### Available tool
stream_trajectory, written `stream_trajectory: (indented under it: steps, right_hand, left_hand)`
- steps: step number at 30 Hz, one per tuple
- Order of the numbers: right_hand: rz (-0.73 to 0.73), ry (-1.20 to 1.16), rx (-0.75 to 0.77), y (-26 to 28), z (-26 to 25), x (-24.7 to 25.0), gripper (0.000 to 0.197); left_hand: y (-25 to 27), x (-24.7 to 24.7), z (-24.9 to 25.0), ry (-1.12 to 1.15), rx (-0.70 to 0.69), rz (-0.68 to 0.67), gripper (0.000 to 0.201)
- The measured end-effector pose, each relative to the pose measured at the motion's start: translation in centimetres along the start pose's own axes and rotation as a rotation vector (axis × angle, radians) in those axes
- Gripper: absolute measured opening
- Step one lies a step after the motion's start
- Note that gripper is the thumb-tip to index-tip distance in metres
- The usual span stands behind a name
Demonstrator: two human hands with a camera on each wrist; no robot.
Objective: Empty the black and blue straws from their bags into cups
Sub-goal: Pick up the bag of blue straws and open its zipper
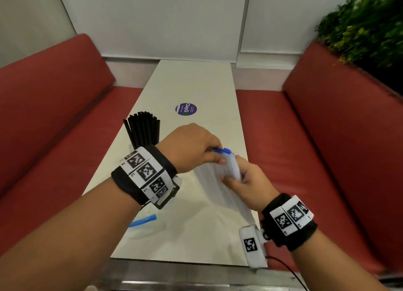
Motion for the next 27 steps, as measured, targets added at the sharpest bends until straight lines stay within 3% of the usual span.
stream_trajectory:
  steps: [3, 7, 12, 14, 19, 27]
  right_hand:
    - [0.126, -0.015, 0.058, -0.4, -0.6, 0.1, 0.019]
    - [0.235, -0.013, 0.076, -1.2, -1.3, 0.4, 0.024]
    - [0.24, -0.071, 0.081, -1.8, -1.8, 0.1, 0.023]
    - [0.23, -0.094, 0.108, -2.0, -2.3, -0.1, 0.023]
    - [0.283, -0.108, 0.127, -2.4, -2.6, 0.0, 0.025]
    - [0.296, 0.018, 0.172, -2.4, -2.7, -1.1, 0.027]
  left_hand:
    - [-0.2, -0.3, 0.1, -0.175, 0.024, -0.014, 0.049]
    - [0.0, -1.2, 0.1, -0.071, 0.091, 0.044, 0.053]
    - [1.3, -2.9, 0.5, 0.481, 0.063, 0.484, 0.02]
    - [1.5, -3.6, 0.8, 0.577, 0.03, 0.564, 0.017]
    - [1.5, -3.8, 1.0, 0.44, -0.075, 0.636, 0.021]
    - [2.1, -4.7, -0.6, 0.224, -0.091, 0.581, 0.021]
Point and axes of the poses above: each hand's wrist, its own y-axis away from the middle knuckle, its own x-axis out of the back of the hand, z = x × y, the point moved 1 cm from there along -y, towards the middle knuckle, and after that the axes turned 13 degrees about y, right-handed, at the moved point
